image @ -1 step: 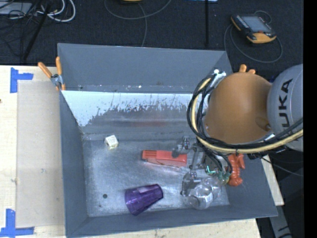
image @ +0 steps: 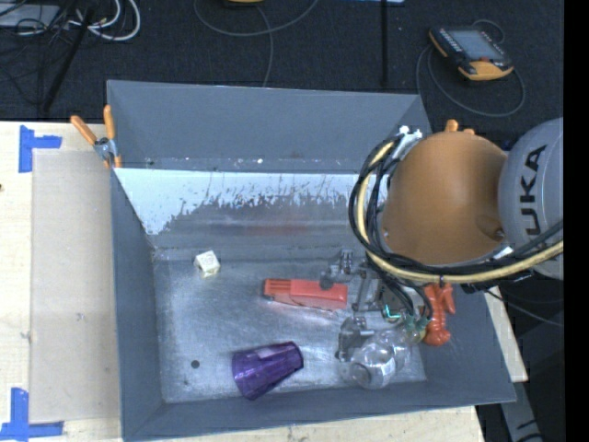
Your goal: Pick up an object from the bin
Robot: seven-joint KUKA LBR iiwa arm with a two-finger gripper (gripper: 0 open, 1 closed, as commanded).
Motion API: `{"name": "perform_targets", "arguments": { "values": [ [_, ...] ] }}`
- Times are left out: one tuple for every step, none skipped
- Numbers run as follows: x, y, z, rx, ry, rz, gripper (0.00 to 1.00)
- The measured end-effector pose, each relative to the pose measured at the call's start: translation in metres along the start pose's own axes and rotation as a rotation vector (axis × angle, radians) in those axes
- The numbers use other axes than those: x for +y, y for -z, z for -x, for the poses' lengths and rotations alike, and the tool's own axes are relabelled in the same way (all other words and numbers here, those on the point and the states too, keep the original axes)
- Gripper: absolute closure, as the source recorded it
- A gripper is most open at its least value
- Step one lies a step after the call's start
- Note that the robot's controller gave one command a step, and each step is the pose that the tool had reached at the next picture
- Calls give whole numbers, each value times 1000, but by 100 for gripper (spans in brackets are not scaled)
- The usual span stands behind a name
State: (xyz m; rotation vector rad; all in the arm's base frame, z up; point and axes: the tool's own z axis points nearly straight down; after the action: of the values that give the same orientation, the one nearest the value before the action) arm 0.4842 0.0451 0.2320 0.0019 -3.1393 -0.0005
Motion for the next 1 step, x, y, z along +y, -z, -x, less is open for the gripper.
{"name": "perform_targets", "arguments": {
  "values": [
    [19, -41, 3, -5, -86, 0, 0]
  ]
}}
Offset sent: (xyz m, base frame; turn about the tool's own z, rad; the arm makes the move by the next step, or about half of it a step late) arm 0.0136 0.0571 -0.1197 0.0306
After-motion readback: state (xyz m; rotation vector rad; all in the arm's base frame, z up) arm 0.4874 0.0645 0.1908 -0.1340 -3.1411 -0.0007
